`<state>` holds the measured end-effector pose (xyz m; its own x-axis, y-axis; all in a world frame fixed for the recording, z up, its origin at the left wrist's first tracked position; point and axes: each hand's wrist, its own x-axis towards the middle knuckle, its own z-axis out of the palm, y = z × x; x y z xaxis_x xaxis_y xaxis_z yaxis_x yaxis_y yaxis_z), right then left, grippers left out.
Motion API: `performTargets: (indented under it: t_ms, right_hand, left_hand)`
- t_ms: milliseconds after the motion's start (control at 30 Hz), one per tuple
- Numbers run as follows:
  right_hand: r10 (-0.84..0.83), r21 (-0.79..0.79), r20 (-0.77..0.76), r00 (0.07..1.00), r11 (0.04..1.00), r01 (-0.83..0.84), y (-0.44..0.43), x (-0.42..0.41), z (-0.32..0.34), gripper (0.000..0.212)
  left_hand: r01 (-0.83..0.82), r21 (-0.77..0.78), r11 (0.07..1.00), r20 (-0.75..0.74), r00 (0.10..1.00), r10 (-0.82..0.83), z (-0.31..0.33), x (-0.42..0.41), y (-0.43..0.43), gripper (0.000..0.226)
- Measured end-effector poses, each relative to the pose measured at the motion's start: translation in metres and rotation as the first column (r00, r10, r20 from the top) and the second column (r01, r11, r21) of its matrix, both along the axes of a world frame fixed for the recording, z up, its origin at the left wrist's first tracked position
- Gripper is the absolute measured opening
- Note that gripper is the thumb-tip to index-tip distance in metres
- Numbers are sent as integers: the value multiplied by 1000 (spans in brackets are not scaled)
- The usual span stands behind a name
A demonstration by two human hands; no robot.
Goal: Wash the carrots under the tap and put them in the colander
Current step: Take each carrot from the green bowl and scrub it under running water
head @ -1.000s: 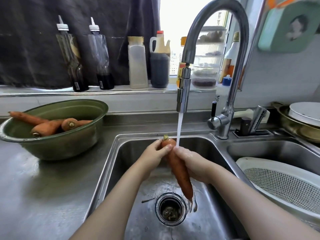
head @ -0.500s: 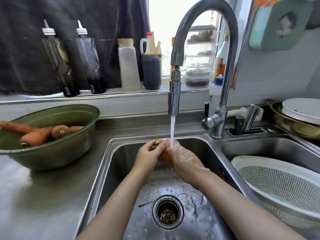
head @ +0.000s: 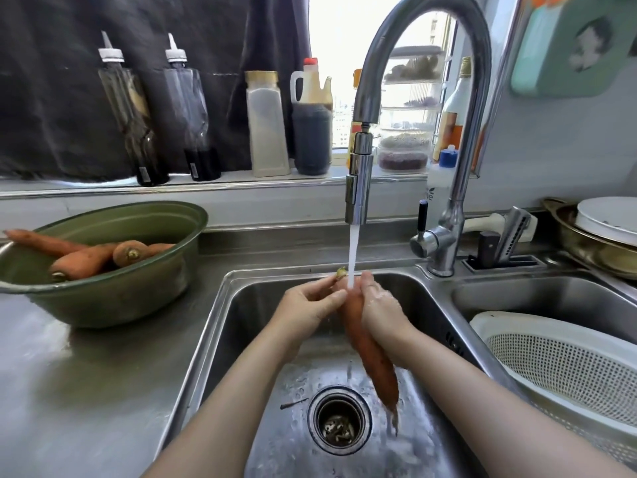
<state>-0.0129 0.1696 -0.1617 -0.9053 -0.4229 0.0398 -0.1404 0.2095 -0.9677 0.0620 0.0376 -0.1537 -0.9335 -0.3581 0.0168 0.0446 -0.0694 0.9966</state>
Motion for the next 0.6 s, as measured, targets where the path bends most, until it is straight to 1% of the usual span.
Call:
performTargets:
  t_ms: [67,100,133,167,200,233,300,333,433,467,600]
  right_hand:
    - [105,-61,167,980,994,-96,7,1,5,43]
    - [173,-118,244,954,982,-148,11,3,9,45]
    - [219,-155,292,931,971,-179,15,5,13,53]
    - [247,-181,296,923,963,-200,17,6,15,62]
    - [263,-209,282,923,955,-208,18,7,17,64]
    - [268,-233,262,927,950,-209,17,8,18,60]
    - [268,-250,296,917,948,-197,17,10,20,49]
    - [260,-248,330,907,952,-182,17,13,21,51]
    - [240,-217,404,883,963,-163,13,17,22,61]
    - [229,-201,405,885,967,-158,12,18,23,63]
    - [182,-127,369,912,981,-144,7,15,21,77]
  left_hand:
    - [-46,4,999,-24,999,46,3,2,3,31]
    - [-61,32,998,-37,997,63,3,2,5,30]
    - [-70,56,996,-48,996,73,3,2,5,27]
    - [-75,69,995,-50,996,79,3,3,6,25]
    - [-78,64,995,-49,995,81,4,5,5,23]
    - [-89,40,995,-45,995,91,4,6,3,21]
    - [-78,-49,996,-41,996,76,3,7,-2,22]
    - [-45,-69,997,-42,998,42,2,8,-3,25]
    - [107,18,994,-25,994,-107,4,10,3,33]
    - [120,17,993,-18,993,-119,3,9,6,33]
    - [12,-88,996,-25,1000,-14,7,3,8,28]
